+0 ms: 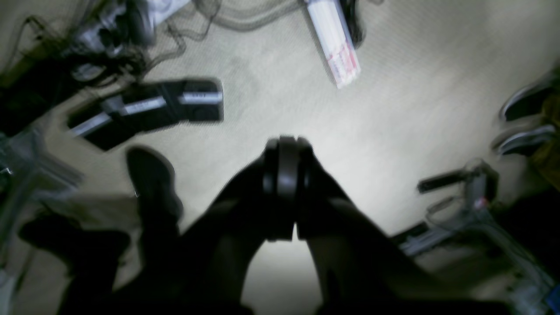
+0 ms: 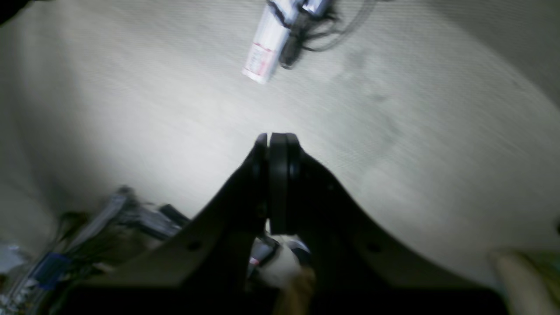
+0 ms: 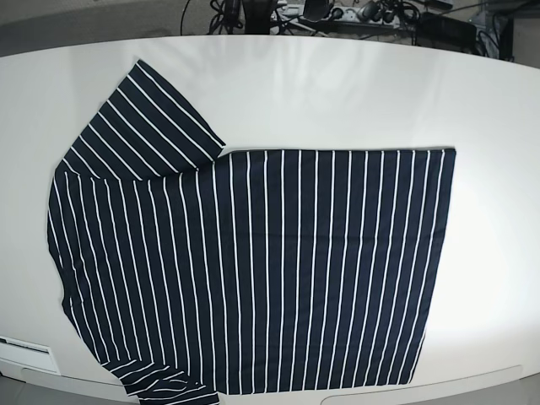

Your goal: Fold the T-shirt properly

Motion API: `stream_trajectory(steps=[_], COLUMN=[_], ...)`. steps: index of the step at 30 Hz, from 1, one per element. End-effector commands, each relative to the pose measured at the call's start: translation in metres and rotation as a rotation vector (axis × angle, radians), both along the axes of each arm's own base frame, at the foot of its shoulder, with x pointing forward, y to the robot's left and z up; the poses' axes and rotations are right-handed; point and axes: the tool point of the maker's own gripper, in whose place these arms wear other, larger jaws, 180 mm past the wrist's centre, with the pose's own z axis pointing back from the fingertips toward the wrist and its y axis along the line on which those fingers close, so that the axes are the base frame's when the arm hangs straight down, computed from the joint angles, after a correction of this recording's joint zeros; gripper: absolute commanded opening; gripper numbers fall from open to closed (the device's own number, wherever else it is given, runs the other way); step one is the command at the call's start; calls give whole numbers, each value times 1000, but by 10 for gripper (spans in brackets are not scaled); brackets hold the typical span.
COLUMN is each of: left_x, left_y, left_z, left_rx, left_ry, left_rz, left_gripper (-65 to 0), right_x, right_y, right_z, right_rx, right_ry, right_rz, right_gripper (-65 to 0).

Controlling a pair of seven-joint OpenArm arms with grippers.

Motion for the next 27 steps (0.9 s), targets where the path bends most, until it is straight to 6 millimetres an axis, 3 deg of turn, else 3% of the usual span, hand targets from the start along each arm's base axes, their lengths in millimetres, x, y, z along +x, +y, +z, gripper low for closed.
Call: stream_trajectory(steps=[1,5,8,10,13,19,22,27], left_x=[-14,-23,-13,1,72,158,193,228], left_y=[4,31,52,60,68,85,87,91], left_z=[16,66,105,127,145,182,206,229], left_rx=[-10,31,72,77,125,193,212,213], left_ry=[18,11,-14,-49,-234,-474,-598,-679], left_rz=[-29,-215,-363,-398,-415,-363,-388,-524], left_gripper=[-650,-650,-650,-650,-650,-650,-650,-650], right_x=[-14,-17,-10,36,46,108,133,155], right_y=[2,4,-4,-5,-15,-17,-21,-25], right_z=[18,75,120,134,148,171,183,189], right_rx=[18,10,-40,-63,-142,-194,-235,-242], right_ry=[10,-57,-124,-273,-240,-483,-598,-720], right_rz=[6,103,183,215,211,186,209,339], right_gripper=[-650,-650,-650,-650,-650,-650,-650,-650])
